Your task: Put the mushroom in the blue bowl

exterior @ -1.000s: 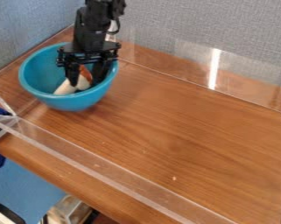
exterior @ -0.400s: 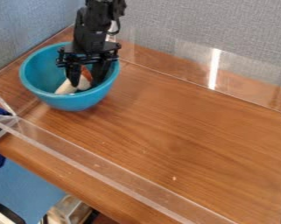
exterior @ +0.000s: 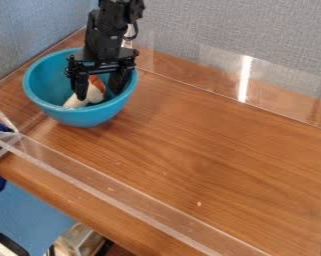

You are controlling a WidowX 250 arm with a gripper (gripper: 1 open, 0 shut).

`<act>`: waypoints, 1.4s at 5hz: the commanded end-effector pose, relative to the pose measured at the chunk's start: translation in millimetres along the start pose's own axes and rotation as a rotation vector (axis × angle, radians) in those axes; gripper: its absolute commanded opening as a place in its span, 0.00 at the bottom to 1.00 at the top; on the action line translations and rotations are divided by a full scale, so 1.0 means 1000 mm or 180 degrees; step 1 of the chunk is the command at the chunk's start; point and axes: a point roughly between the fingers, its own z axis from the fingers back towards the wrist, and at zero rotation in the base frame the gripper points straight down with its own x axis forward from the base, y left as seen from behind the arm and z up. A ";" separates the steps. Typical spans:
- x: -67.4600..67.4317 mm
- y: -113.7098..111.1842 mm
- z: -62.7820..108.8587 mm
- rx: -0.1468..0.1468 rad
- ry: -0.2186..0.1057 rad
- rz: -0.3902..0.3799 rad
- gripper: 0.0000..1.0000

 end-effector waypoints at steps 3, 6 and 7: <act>0.010 0.001 0.008 -0.0076 -0.0030 0.0132 1.00; 0.011 0.002 0.003 -0.0050 0.0016 0.0188 1.00; 0.012 0.004 0.001 -0.0023 0.0018 0.0201 1.00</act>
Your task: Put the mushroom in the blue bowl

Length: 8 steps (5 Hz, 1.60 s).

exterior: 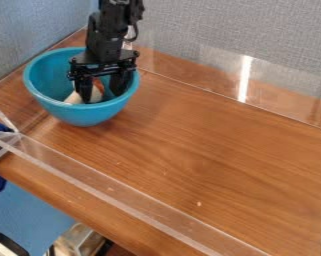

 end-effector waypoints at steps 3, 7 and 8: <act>0.011 0.005 0.010 -0.0036 -0.0029 0.0125 1.00; 0.012 0.008 0.043 -0.0272 0.0034 0.0155 1.00; 0.012 0.008 0.040 -0.0261 0.0043 0.0167 1.00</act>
